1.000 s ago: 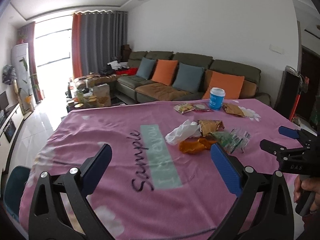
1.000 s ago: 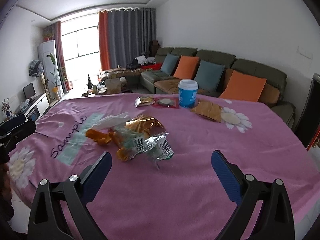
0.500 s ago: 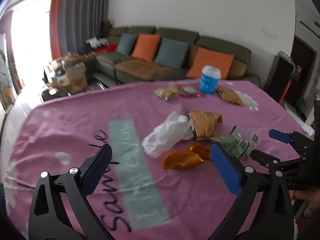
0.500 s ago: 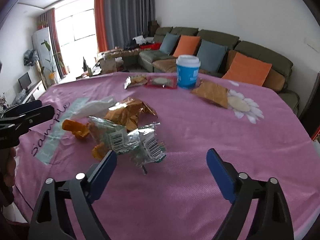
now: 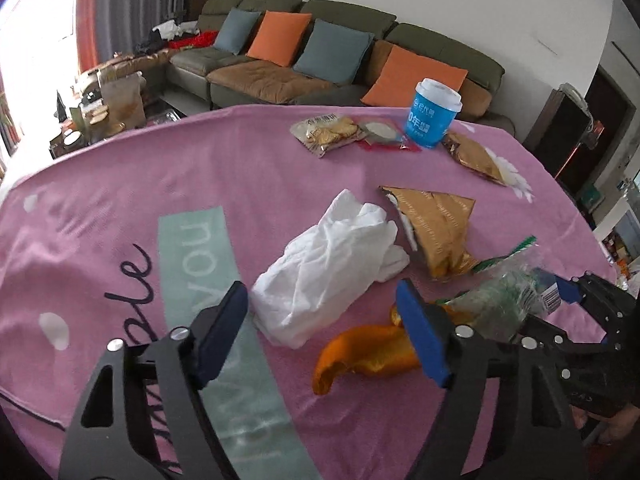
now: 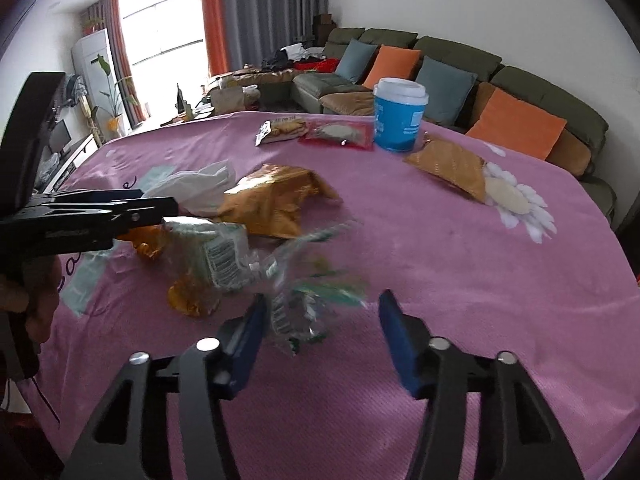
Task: Collect trash
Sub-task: 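Grasp the white plastic bag with the left tool while the right tool grasps the clear barcode wrapper, then carry the plastic bag and clear wrapper to the teal bin and open both tools, then move both tools back over the table toward the remaining trash, then grasp the orange wrapper with the left tool while the right tool grasps the clear barcode wrapper, then carry the orange and clear wrappers to the teal bin and open both tools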
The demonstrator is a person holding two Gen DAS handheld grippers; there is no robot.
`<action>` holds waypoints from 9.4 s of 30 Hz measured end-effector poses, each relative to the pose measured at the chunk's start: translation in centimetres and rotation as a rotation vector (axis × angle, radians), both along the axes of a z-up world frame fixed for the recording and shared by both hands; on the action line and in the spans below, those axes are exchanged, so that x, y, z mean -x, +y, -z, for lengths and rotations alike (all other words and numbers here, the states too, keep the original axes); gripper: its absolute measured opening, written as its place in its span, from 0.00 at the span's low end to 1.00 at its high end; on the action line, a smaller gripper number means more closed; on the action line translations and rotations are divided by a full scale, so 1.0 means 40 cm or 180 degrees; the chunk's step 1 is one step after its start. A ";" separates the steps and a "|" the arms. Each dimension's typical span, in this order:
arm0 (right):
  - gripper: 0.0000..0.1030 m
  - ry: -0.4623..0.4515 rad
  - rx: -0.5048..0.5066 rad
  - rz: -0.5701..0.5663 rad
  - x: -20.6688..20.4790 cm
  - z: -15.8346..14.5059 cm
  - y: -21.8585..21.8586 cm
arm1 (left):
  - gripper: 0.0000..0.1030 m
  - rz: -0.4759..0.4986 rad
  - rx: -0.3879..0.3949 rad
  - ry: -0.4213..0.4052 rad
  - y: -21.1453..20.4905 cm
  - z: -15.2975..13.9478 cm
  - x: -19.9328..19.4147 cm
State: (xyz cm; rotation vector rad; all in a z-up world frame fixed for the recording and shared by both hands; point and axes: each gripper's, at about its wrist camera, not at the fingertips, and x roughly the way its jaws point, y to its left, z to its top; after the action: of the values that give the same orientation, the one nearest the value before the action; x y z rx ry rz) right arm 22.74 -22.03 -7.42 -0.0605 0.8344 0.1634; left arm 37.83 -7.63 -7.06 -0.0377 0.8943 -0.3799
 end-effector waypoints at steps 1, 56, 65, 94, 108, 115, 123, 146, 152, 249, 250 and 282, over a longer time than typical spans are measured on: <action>0.44 0.0011 -0.0006 -0.0011 -0.003 0.001 0.001 | 0.69 0.0003 0.0002 0.0019 -0.001 0.007 -0.006; 0.28 -0.0896 -0.0164 -0.0101 0.338 -0.223 0.022 | 0.07 -0.0509 0.0374 -0.1143 0.219 -0.288 0.633; 0.28 -0.1116 -0.0245 -0.0498 0.423 -0.272 0.118 | 0.07 -0.0728 0.0374 -0.1332 0.267 -0.316 0.786; 0.28 -0.1152 -0.0695 -0.2467 0.464 -0.334 0.614 | 0.07 -0.2281 -0.0055 -0.1687 0.541 -0.370 1.207; 0.28 -0.0534 -0.0627 -0.2997 0.290 -0.290 0.935 | 0.07 -0.2814 -0.0167 -0.1244 0.808 -0.284 1.101; 0.28 -0.0184 -0.0453 -0.3208 0.238 -0.236 1.098 | 0.08 -0.2955 -0.0177 -0.0867 0.934 -0.171 0.952; 0.28 0.0186 -0.0067 -0.3328 0.168 -0.145 1.259 | 0.08 -0.2979 -0.0139 -0.0476 1.021 -0.029 0.785; 0.55 0.0821 0.0144 -0.3325 0.074 -0.022 1.398 | 0.37 -0.3076 -0.0283 -0.0182 1.112 0.085 0.591; 0.60 0.0710 -0.0014 -0.3267 0.068 -0.056 1.361 | 0.52 -0.3170 -0.0426 -0.0257 1.093 0.051 0.635; 0.79 -0.0058 -0.0254 -0.0121 -0.040 -0.036 0.049 | 0.72 -0.0139 -0.0172 -0.0137 -0.002 -0.021 0.132; 0.74 -0.0026 -0.0255 -0.0137 -0.045 -0.030 0.050 | 0.69 -0.0107 -0.0133 -0.0098 -0.006 -0.014 0.123; 0.28 -0.0307 -0.0153 -0.0495 0.019 -0.154 0.139 | 0.17 -0.0609 0.0131 -0.0579 0.187 -0.166 0.304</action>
State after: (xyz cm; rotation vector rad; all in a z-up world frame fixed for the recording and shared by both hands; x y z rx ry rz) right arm 21.99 -16.48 -1.25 -0.0874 0.7290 0.3243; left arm 25.66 -0.16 -0.42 -0.1238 0.6964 -0.2190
